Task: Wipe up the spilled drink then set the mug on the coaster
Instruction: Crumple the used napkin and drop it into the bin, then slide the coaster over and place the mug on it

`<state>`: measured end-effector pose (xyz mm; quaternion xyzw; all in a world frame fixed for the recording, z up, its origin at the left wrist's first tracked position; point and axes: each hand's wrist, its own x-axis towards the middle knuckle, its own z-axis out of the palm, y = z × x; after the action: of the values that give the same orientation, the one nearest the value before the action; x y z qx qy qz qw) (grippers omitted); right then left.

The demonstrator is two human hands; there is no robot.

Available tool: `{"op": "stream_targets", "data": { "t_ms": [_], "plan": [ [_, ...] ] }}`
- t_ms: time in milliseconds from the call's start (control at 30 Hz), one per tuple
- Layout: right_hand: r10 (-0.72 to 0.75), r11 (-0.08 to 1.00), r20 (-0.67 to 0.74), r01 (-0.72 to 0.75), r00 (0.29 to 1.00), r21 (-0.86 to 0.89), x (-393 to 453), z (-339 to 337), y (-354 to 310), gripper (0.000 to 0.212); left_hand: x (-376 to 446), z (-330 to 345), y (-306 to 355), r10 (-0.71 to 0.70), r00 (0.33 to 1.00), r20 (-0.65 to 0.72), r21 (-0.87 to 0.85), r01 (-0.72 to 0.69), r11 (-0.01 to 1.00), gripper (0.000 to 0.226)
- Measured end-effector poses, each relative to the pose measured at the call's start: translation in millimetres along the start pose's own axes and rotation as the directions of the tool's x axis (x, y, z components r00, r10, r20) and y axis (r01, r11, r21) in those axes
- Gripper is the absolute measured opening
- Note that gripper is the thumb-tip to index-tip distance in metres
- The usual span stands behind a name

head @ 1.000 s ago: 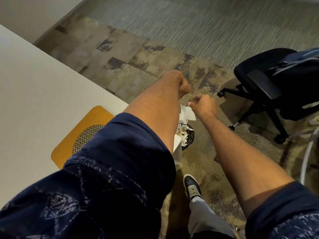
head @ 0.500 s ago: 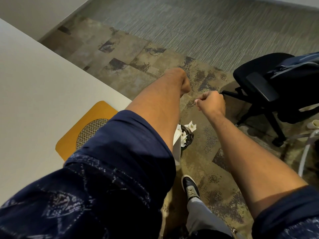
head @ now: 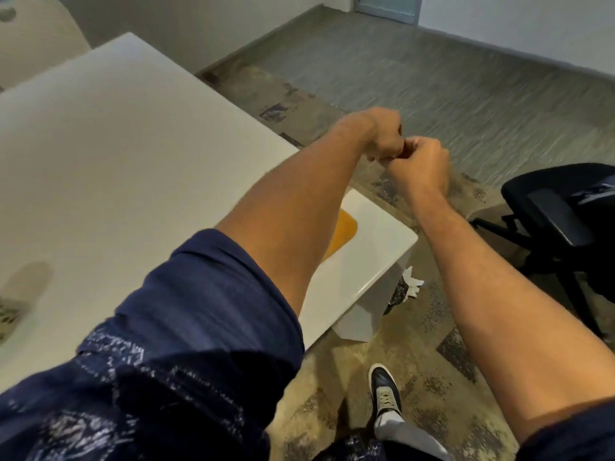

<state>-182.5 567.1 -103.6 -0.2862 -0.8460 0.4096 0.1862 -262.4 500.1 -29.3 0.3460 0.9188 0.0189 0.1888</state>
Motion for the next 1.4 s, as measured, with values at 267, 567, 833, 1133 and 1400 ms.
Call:
{"op": "stream_targets", "data": {
  "t_ms": [267,567,833,1133,1400],
  "plan": [
    [-0.278,0.942,0.099,0.291,0.955,-0.168,-56.4,14.1,-76.7,0.011,-104.5,-3.8,-65.8,-0.053,0.935,-0.351,-0.114,0.014,0.993,0.012],
    [-0.36,0.776,0.229,0.426,0.905,-0.464,-95.6,33.8,-110.4,0.052,-195.2,31.4,-122.3,-0.231,0.933,-0.276,-0.144,0.198,0.97,0.068],
    [-0.239,0.673,0.322,0.396,0.916,-0.625,-113.9,44.6,-115.3,0.065,-224.1,65.2,-118.0,-0.241,0.958,-0.153,-0.046,0.237,0.97,0.122],
    [-0.181,0.654,0.386,0.404,0.905,-0.64,-111.7,52.6,-122.2,0.051,-226.0,86.7,-100.6,-0.237,0.949,-0.208,-0.009,0.241,0.97,0.134],
    [-0.149,0.742,0.405,0.373,0.902,-0.557,-102.9,53.3,-119.2,0.043,-225.3,85.8,-92.3,-0.271,0.952,-0.142,-0.061,0.265,0.962,0.139]
  ]
}}
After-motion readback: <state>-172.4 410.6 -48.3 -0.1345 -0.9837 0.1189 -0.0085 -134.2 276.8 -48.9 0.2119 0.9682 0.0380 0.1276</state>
